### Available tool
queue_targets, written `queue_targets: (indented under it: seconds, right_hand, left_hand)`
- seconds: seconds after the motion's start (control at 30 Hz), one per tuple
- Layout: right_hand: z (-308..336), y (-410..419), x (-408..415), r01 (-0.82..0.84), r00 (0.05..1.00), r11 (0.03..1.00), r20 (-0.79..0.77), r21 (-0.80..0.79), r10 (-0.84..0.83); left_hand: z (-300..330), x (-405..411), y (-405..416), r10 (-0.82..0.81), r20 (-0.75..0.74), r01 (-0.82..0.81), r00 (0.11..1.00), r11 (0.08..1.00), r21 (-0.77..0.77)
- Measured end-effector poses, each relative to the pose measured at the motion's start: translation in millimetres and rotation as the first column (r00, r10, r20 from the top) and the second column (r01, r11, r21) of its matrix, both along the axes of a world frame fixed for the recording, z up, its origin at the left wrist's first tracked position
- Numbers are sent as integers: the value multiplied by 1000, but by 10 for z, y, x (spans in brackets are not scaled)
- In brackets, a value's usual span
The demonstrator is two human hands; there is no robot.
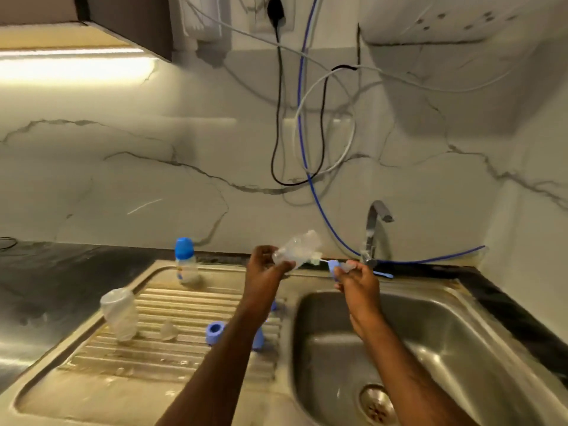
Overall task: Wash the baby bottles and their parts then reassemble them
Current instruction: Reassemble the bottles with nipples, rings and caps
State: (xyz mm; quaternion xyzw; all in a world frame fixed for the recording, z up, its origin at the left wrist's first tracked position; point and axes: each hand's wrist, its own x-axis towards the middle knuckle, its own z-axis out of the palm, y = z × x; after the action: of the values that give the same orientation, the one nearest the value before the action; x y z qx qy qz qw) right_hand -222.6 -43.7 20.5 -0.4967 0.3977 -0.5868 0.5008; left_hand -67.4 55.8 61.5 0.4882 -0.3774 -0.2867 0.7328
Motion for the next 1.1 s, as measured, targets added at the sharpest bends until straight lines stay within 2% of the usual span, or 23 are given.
queue_targets:
  seconds: [0.1, 0.2, 0.3, 0.47, 0.63, 0.77, 0.87, 1.1]
  right_hand:
    - [-45, -103, -426, 19, 989, 997, 143, 76, -30]
    - [-130, -138, -712, -41, 968, 992, 251, 121, 9]
    - [-274, -108, -809, -151, 952, 978, 289, 147, 104]
    - [-389, -136, -868, -219, 965, 968, 172, 126, 196]
    - [-375, -170, -841, -275, 959, 959, 87, 69, 269]
    - [-403, -182, -878, -260, 965, 965, -6, 44, 261]
    - [-423, -188, -901, -311, 950, 950, 3, 35, 311]
    - [-442, -159, -992, -404, 911, 914, -105, -32, 399]
  left_hand:
    - [-245, -452, -169, -97, -88, 101, 991, 994, 42]
    - [-474, -770, -281, -152, -141, 164, 978, 983, 77]
    - [-675, -883, -314, -176, -104, 191, 979, 967, 167]
    - [-771, -847, -326, -238, 145, 187, 960, 936, 297]
    - [-759, -866, -316, -283, 352, 182, 892, 938, 294]
    - [-730, -822, -303, -217, 449, 106, 867, 960, 258]
    - [-717, -793, -273, -179, 536, 78, 825, 976, 205]
    - [-730, -699, -260, -146, 618, 50, 773, 984, 170]
